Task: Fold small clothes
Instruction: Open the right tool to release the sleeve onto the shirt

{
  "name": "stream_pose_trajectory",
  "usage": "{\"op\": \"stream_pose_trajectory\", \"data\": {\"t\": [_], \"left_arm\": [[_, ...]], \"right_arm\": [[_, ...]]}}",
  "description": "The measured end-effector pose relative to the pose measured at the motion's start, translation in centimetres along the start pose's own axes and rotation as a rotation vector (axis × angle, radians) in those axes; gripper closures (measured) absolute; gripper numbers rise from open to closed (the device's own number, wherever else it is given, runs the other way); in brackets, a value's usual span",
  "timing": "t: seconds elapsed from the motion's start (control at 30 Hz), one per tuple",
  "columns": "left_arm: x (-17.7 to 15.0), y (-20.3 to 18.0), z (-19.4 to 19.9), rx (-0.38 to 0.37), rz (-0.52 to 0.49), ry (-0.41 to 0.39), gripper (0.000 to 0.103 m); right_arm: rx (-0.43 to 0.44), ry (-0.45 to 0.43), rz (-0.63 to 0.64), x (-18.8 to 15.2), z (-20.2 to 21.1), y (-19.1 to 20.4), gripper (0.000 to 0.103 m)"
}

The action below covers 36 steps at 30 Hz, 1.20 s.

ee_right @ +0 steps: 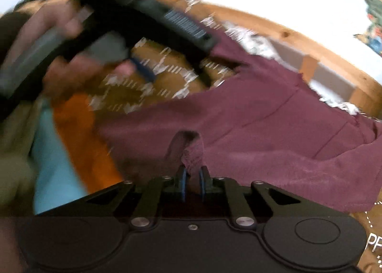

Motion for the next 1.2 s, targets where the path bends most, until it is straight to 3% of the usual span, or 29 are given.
{"op": "stream_pose_trajectory", "data": {"t": [0.1, 0.2, 0.27, 0.37, 0.43, 0.53, 0.7, 0.87, 0.9, 0.97, 1.0, 1.13, 1.2], "left_arm": [[-0.4, -0.4, -0.1, -0.009, -0.025, 0.011, 0.001], [-0.8, -0.9, -0.1, -0.025, -0.050, 0.021, 0.001], [-1.1, -1.2, -0.2, -0.036, -0.061, 0.033, 0.001], [-1.5, -1.7, -0.5, -0.062, -0.071, 0.062, 0.001], [-2.1, -2.2, -0.8, -0.078, -0.088, 0.088, 0.001], [-3.0, -3.0, -1.2, -0.084, -0.129, 0.128, 0.001], [-4.5, -3.8, -1.9, -0.053, -0.206, 0.168, 0.001], [-5.2, -3.7, -2.7, -0.002, -0.236, 0.199, 0.001], [-5.3, -3.5, -2.9, 0.014, -0.238, 0.206, 0.001], [-5.5, -3.2, -3.3, 0.042, -0.244, 0.221, 0.001], [-5.6, -3.2, -3.3, 0.049, -0.247, 0.224, 0.001], [-5.9, -3.6, -3.3, 0.063, -0.284, 0.227, 0.001], [-6.2, -3.8, -3.4, 0.072, -0.317, 0.226, 0.001]], "right_arm": [[0.062, 0.083, 0.053, -1.4, 0.3, 1.0, 0.066], [0.059, 0.036, 0.017, -0.6, 1.2, 0.1, 0.044], [0.029, -0.012, -0.048, 0.2, 2.1, -1.8, 0.038], [-0.078, -0.062, -0.155, 0.7, 3.6, -5.5, 0.033], [-0.201, -0.073, -0.230, 0.2, 4.3, -8.5, 0.025], [-0.396, -0.071, -0.379, -1.3, 5.0, -13.3, 0.024], [-0.600, -0.068, -0.517, -3.8, 3.8, -20.4, 0.039], [-0.690, -0.101, -0.547, -5.4, 1.4, -25.5, 0.044], [-0.688, -0.106, -0.565, -5.8, 1.2, -26.2, 0.049], [-0.678, -0.114, -0.602, -6.6, 0.9, -27.1, 0.068], [-0.666, -0.117, -0.616, -6.7, 0.7, -27.3, 0.088], [-0.670, -0.116, -0.604, -6.1, 0.6, -27.0, 0.097], [-0.736, -0.135, -0.570, -5.6, 1.7, -27.4, 0.097]]}}
Point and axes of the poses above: each gripper's, at about its wrist camera, not at the fingertips, and z roughly against the way its jaws point, y to its left, x to its top, the point moved 6 cm from there along -z, roughly the way its jaws point, and after that the axes turned 8 degrees about -y, right-handed, at the moved point
